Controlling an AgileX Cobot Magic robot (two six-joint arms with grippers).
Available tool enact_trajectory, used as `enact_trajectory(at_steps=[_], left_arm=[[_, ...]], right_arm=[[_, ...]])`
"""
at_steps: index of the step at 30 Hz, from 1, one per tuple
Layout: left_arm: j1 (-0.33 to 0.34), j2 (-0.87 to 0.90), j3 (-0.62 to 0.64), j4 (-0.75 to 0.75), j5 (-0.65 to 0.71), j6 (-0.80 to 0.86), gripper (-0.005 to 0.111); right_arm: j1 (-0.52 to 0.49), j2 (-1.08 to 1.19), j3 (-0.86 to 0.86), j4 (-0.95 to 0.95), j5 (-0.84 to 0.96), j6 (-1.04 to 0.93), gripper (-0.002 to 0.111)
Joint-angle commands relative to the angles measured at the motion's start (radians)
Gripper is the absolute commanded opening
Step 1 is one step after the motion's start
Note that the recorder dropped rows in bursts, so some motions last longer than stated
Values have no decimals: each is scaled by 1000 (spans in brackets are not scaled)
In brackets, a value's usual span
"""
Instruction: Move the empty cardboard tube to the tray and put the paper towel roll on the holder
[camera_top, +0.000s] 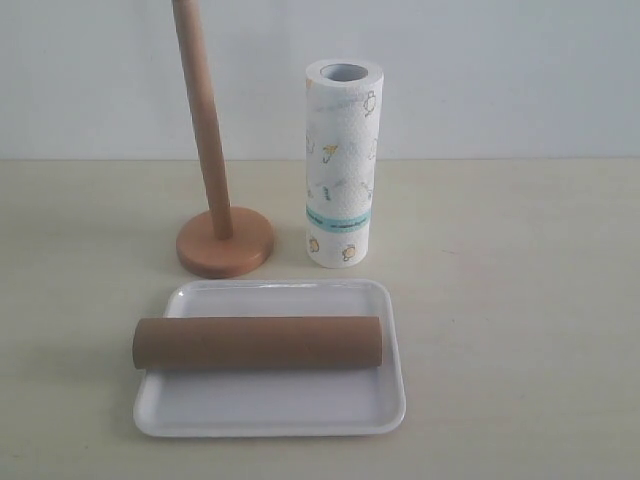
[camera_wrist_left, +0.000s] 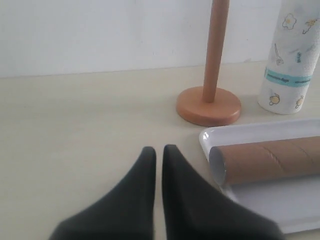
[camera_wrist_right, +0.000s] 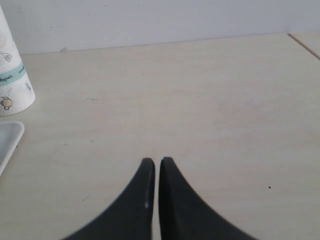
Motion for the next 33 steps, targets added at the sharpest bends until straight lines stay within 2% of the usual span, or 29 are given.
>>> enact_trajectory(at_steps=[1,11,33], left_arm=[[14,-4,4,-16,4,-20,4],[74,-4,4,-12,6,-119,4],[74,-4,4,22,4,-64,4]], right_arm=[[-2,-5,0,-6,-4,-1,3],[-2,-5,0,-6,-4,-1,3],[-2,-5,0,-6,-4,-1,3]])
